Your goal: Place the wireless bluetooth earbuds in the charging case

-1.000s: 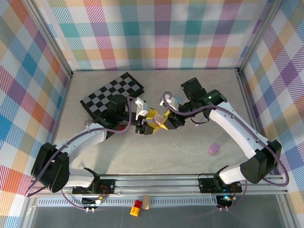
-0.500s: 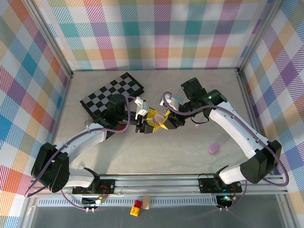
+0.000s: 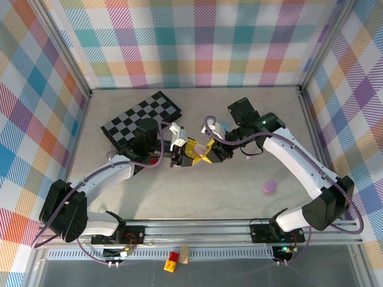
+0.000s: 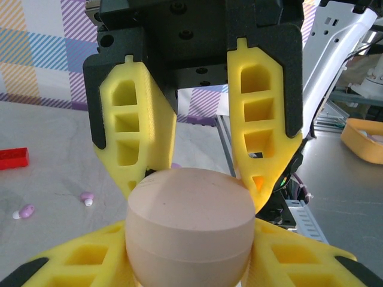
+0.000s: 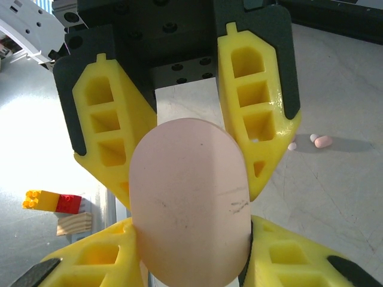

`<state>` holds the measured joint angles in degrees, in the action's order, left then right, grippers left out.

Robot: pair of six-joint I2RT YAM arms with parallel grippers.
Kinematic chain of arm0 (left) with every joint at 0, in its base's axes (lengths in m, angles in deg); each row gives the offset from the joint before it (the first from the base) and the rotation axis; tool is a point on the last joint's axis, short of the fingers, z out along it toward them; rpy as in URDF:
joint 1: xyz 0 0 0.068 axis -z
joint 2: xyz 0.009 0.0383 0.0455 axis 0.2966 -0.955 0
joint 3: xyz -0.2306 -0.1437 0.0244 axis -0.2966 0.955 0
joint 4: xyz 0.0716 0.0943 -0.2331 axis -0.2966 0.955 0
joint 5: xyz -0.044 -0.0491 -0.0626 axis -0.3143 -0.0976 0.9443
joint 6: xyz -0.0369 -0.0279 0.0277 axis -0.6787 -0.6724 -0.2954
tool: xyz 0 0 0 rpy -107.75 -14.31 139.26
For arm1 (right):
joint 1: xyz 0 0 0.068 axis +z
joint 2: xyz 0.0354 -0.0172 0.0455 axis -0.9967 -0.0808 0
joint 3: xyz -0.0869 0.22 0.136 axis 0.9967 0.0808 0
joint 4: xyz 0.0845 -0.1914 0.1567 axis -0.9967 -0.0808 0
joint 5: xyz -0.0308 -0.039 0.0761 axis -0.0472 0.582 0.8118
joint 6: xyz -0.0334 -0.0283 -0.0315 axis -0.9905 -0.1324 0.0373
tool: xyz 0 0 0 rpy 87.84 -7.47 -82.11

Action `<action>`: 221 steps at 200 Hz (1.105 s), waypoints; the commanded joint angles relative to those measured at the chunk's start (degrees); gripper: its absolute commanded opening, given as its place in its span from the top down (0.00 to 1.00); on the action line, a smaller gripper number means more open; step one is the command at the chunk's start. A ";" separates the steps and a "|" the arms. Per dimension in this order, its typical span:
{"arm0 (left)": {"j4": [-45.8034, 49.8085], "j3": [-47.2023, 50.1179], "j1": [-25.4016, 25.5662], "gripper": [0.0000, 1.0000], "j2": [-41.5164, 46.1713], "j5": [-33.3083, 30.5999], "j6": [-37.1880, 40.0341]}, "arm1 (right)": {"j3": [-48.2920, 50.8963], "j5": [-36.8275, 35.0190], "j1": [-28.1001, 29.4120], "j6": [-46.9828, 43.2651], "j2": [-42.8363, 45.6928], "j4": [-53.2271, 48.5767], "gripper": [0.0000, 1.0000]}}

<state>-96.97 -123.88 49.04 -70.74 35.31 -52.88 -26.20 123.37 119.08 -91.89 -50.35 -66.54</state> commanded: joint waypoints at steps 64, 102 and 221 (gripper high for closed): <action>-0.64 0.56 0.46 0.63 1.91 0.75 1.43 | 1.81 -3.10 -3.42 8.53 4.37 9.00 0.46; -0.84 0.42 0.46 0.63 1.70 0.58 1.01 | 2.25 -3.36 -3.74 7.91 5.33 9.81 0.43; -8.60 3.00 -1.13 0.63 0.38 -0.27 -3.35 | 3.33 -1.01 -5.77 14.26 8.74 16.18 0.39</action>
<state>-99.66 -122.46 48.85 -70.71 33.37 -53.89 -24.28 117.36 113.07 -79.12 -44.86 -53.49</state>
